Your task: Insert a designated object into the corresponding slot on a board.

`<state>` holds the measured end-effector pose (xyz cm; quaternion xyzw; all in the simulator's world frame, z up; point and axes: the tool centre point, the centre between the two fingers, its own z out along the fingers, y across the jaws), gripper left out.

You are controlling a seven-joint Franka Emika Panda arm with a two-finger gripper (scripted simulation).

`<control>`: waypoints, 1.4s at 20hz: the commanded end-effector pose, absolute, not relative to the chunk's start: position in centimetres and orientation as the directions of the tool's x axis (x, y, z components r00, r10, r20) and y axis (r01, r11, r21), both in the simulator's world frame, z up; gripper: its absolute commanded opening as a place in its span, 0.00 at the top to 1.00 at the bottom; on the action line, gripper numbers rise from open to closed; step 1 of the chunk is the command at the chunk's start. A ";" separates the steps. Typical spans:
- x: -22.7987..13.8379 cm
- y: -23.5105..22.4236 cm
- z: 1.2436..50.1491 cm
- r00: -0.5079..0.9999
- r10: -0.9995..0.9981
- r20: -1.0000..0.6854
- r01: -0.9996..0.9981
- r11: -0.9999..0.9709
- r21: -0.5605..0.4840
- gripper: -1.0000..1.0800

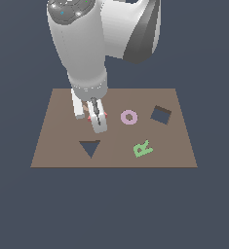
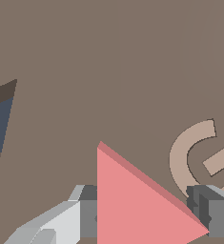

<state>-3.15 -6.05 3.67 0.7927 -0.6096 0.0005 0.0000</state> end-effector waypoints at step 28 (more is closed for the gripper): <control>6.6 -5.7 4.0 -0.658 -0.753 0.000 -0.753 0.658 0.000 1.00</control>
